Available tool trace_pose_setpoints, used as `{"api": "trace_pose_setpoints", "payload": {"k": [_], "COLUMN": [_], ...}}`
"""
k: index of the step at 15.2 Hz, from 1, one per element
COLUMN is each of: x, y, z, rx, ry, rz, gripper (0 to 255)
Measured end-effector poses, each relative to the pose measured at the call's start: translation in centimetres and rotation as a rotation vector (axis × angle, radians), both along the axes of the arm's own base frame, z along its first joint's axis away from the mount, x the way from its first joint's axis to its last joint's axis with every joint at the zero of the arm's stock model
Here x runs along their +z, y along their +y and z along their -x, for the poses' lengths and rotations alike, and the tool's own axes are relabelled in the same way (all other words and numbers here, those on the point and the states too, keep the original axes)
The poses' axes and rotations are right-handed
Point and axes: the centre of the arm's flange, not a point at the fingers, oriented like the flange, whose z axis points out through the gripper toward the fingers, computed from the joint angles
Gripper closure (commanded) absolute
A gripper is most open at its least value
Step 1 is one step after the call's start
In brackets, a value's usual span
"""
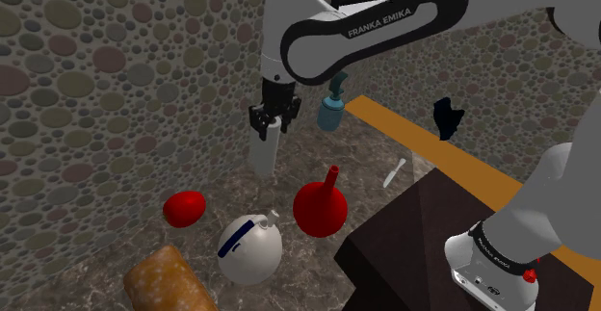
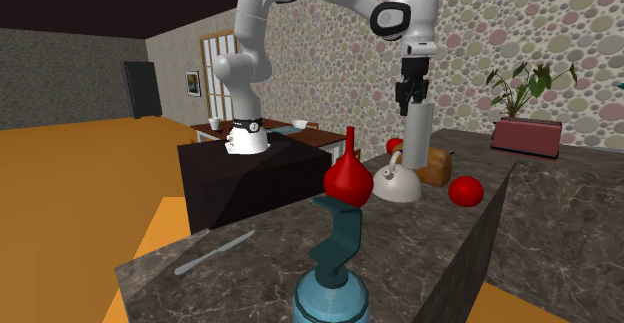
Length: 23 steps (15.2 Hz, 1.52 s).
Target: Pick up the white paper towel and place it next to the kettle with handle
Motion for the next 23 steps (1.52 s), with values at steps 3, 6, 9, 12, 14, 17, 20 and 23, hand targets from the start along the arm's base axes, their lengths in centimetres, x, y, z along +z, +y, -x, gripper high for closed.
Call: {"api": "trace_pose_setpoints", "payload": {"k": [3,6,9,12,14,17,20,23], "x": [-1.6,-3.1,-4.7,-6.3,-7.3,-8.9,-10.5,-12.1], "y": [-0.1,-0.1,-0.1,0.0,-0.1,-0.1,-0.1,-0.1], "z": [0.0,0.0,0.0,-0.1,0.0,0.0,0.0,0.0], "rx": [0.0,0.0,0.0,0.0,0.0,0.0,0.0,0.0], "ry": [0.0,0.0,0.0,0.0,0.0,0.0,0.0,0.0], "rz": [0.0,0.0,0.0,0.0,0.0,0.0,0.0,0.0], "gripper": [255,255,255,255,255,255,255,255]}}
